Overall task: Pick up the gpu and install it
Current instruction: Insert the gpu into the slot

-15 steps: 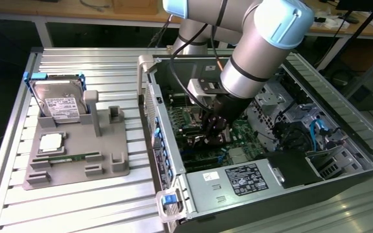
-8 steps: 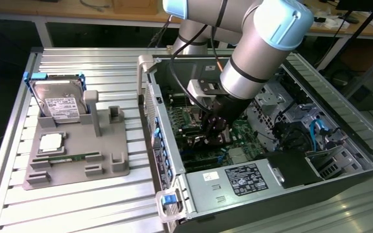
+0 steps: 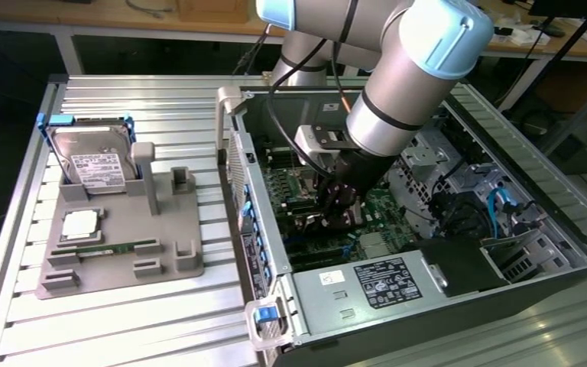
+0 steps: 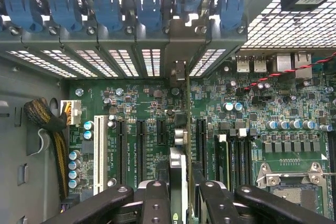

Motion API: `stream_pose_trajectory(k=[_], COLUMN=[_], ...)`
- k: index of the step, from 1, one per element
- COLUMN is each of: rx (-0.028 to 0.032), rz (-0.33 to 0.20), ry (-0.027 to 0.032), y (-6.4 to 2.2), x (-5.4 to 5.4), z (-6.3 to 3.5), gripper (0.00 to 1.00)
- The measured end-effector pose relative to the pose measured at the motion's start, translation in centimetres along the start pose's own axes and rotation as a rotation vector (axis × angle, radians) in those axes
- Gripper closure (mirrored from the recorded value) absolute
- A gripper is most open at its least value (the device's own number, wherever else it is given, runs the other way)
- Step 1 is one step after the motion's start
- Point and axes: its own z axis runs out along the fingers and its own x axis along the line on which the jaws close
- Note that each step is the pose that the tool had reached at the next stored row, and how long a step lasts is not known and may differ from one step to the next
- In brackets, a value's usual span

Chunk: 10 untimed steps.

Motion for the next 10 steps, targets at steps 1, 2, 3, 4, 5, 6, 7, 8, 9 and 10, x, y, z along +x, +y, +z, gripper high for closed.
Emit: stream_pose_trajectory(k=[1, 2, 3, 4, 5, 6, 7, 8, 9, 10], rx=[0.0, 0.0, 0.0, 0.0, 0.0, 0.0, 0.0, 0.0, 0.0, 0.0], rz=[0.0, 0.0, 0.0, 0.0, 0.0, 0.0, 0.0, 0.0, 0.0, 0.0], ry=[-0.0001, 0.0, 0.0, 0.0, 0.0, -0.0001, 0.0, 0.0, 0.0001, 0.0], y=[0.0, 0.0, 0.0, 0.0, 0.0, 0.0, 0.0, 0.0, 0.0, 0.0], x=[0.0, 0.0, 0.0, 0.0, 0.0, 0.0, 0.0, 0.0, 0.0, 0.0], z=[0.0, 0.0, 0.0, 0.0, 0.0, 0.0, 0.0, 0.0, 0.0, 0.0], gripper=[0.73, 0.73, 0.73, 0.73, 0.73, 0.73, 0.73, 0.73, 0.73, 0.73])
